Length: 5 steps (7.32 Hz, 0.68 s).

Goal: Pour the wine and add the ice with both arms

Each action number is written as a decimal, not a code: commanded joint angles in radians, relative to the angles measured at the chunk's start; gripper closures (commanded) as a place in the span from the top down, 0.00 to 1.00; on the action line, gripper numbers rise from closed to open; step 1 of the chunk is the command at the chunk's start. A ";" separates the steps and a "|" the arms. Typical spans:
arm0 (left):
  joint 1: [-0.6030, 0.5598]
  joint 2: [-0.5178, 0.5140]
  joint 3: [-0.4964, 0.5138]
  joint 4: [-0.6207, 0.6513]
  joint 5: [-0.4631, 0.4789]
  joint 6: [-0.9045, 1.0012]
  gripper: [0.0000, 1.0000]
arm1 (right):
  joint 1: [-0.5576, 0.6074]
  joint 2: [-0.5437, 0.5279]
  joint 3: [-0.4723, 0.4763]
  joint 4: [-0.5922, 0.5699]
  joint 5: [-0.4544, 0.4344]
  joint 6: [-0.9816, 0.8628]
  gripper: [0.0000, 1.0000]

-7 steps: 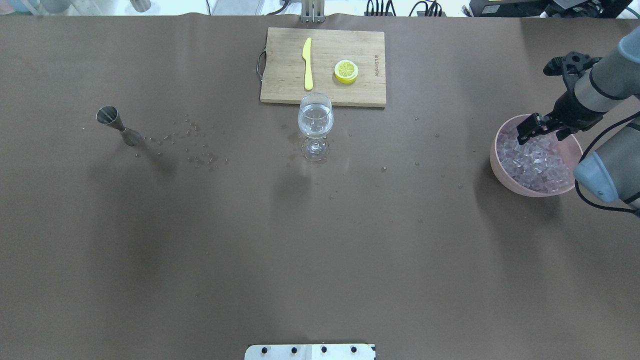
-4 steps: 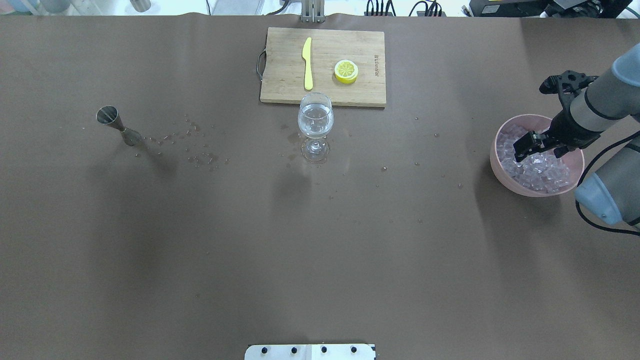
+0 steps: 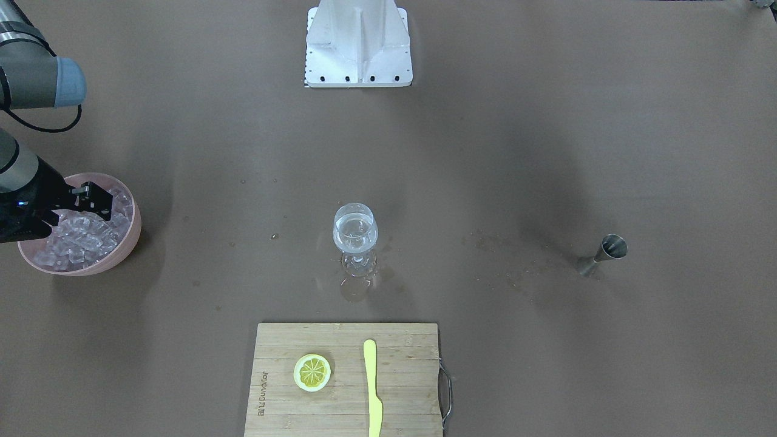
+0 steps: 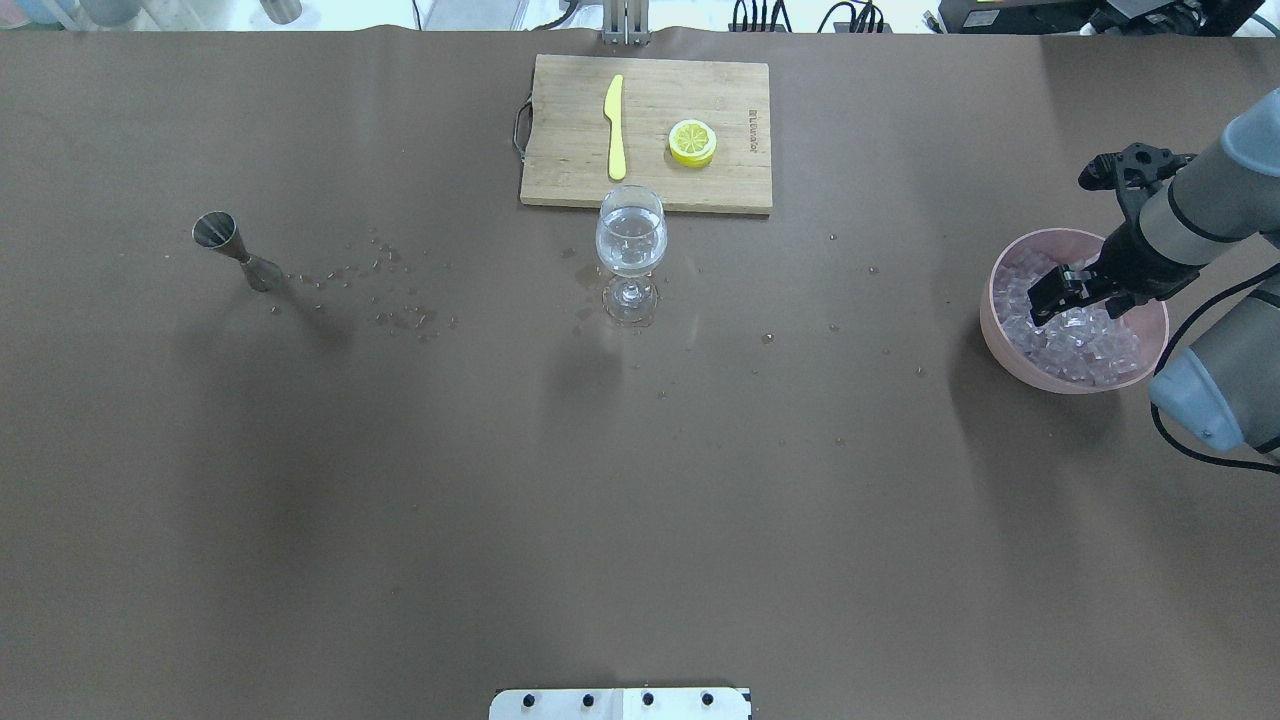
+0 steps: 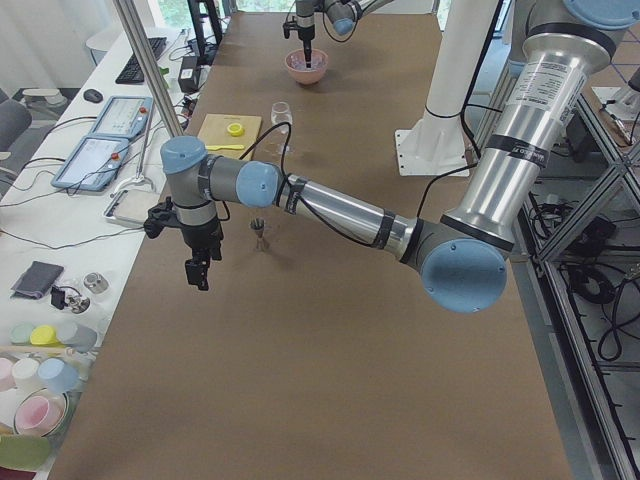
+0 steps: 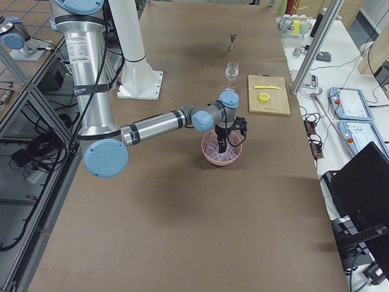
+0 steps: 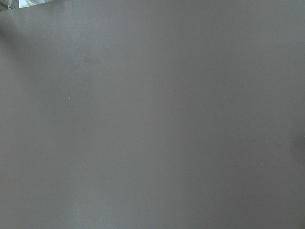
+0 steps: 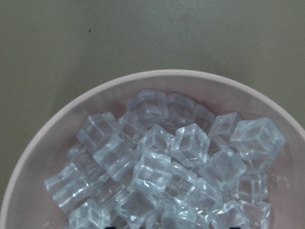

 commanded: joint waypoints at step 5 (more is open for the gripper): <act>0.000 0.005 -0.001 -0.002 0.002 0.000 0.98 | 0.042 0.013 0.010 -0.009 0.030 -0.009 0.00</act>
